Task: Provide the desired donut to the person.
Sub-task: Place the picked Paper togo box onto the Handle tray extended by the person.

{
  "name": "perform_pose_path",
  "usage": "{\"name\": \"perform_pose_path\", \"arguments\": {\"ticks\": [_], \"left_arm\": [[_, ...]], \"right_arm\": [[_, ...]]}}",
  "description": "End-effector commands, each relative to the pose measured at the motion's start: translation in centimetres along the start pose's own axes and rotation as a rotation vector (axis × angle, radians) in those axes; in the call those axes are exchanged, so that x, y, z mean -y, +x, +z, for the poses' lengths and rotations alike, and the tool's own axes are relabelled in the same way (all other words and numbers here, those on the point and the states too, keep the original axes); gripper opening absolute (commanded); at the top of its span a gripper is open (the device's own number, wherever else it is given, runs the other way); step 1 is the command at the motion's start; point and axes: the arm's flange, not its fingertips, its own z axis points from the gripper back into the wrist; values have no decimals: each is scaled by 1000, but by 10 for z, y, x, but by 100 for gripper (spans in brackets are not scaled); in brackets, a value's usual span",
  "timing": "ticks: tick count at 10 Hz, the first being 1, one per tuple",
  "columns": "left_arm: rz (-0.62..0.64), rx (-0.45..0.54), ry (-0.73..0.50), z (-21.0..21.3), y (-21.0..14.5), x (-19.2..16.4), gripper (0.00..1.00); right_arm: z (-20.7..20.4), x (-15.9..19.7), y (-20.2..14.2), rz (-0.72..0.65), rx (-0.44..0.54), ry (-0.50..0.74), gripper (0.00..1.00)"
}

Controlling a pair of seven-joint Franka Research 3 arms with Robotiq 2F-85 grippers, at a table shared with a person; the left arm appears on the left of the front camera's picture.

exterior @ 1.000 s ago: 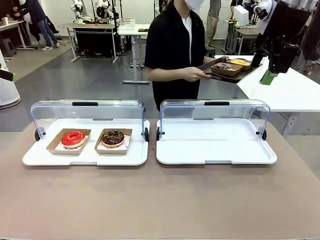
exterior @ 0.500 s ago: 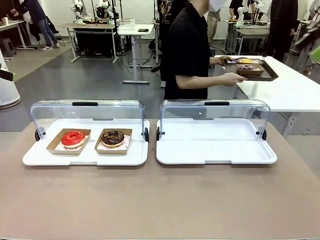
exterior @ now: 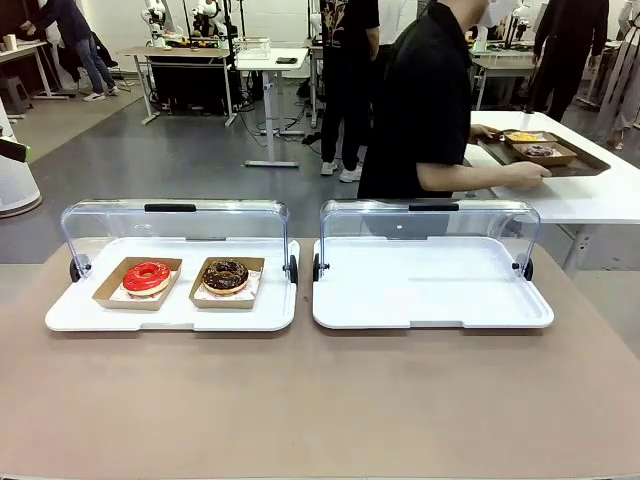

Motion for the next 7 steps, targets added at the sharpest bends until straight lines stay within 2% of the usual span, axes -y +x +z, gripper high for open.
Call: {"name": "perform_pose_path", "arguments": {"ticks": [1,4,7], "left_arm": [[-4,15,-1,0,2,1,100],[-4,15,-1,0,2,1,100],[-4,15,-1,0,2,1,100]], "right_arm": [[-5,15,-12,7,65,38,100],[-10,24,-31,17,121,66,100],[-10,29,-35,15,94,102,100]]}}
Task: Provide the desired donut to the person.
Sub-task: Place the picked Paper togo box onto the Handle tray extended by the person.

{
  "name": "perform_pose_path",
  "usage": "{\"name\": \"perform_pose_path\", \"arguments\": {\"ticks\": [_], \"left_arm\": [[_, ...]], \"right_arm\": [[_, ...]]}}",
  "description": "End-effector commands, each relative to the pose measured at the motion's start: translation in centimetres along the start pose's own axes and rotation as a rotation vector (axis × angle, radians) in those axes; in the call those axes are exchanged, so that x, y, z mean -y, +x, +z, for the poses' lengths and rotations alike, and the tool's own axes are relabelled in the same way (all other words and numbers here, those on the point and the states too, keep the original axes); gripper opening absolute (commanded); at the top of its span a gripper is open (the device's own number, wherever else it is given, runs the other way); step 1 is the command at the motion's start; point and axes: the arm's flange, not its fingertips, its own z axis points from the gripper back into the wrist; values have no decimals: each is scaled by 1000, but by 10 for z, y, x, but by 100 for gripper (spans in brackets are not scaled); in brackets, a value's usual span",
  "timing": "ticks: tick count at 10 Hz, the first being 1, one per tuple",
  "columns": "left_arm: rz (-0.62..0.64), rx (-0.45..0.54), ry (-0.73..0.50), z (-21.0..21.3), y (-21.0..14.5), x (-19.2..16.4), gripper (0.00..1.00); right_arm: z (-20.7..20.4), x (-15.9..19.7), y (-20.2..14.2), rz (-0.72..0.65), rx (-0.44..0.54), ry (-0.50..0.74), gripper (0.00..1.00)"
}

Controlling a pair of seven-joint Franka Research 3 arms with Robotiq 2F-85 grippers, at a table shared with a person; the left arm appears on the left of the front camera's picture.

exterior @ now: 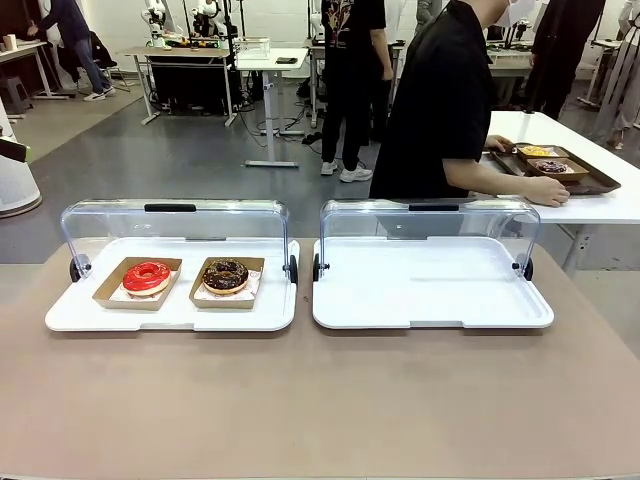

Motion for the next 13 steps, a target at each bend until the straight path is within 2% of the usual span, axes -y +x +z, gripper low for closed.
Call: {"name": "perform_pose_path", "arguments": {"ticks": [1,4,7,13], "left_arm": [[-4,15,-1,0,2,1,100],[-4,15,-1,0,2,1,100],[-4,15,-1,0,2,1,100],[-4,15,-1,0,2,1,100]], "right_arm": [[10,8,-4,17,-22,18,100],[11,8,-14,34,39,26,100],[12,6,-11,29,32,50,100],[8,4,-16,7,10,21,100]]}}
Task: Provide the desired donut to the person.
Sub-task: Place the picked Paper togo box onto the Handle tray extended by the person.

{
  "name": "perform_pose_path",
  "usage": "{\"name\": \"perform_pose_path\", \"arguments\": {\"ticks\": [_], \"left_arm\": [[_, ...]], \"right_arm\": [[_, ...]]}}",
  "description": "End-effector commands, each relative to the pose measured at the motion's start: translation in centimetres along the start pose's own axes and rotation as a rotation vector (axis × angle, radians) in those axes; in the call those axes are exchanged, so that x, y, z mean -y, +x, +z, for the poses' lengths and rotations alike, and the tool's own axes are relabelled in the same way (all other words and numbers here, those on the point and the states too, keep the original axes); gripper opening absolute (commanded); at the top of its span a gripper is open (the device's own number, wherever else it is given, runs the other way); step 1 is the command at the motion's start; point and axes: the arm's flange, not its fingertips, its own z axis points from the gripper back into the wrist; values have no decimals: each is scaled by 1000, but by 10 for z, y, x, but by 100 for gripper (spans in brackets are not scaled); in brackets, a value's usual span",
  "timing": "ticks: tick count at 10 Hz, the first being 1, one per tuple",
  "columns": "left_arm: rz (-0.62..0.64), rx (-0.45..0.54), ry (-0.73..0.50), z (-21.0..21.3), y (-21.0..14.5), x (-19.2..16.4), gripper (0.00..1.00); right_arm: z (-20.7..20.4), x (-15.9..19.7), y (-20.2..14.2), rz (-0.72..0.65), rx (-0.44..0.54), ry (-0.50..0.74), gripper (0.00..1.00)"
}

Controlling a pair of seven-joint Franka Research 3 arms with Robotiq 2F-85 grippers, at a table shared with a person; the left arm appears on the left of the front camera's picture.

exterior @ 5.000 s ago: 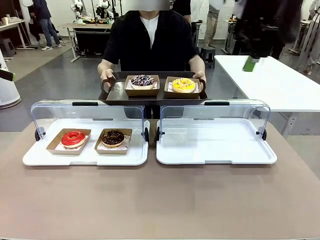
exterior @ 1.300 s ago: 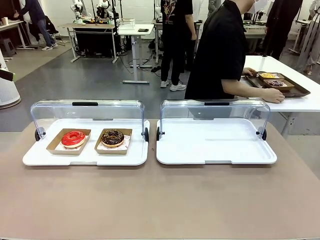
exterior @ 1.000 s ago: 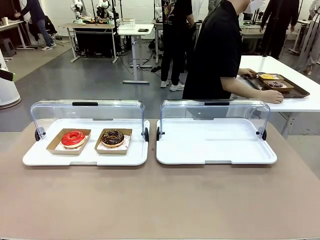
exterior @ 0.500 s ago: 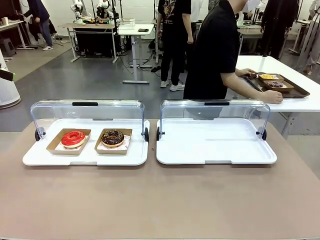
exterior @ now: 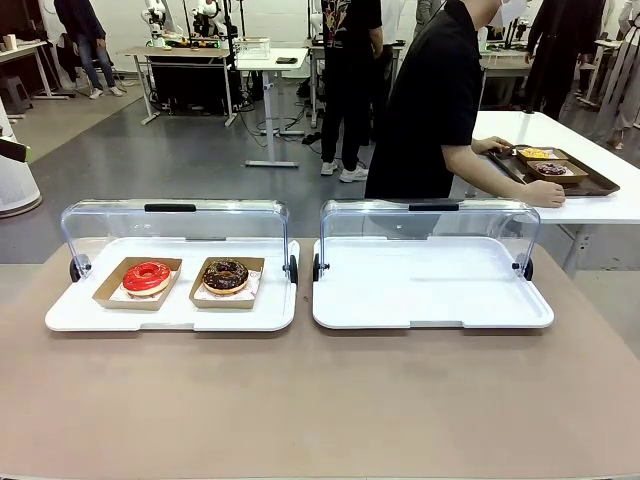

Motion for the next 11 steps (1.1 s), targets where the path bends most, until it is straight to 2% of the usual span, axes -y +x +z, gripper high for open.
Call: {"name": "perform_pose_path", "arguments": {"ticks": [1,11], "left_arm": [[-4,15,-1,0,2,1,100],[-4,15,-1,0,2,1,100]], "right_arm": [[-1,1,-1,-1,-2,-5,100],[-1,1,-1,-1,-2,-5,100]]}}
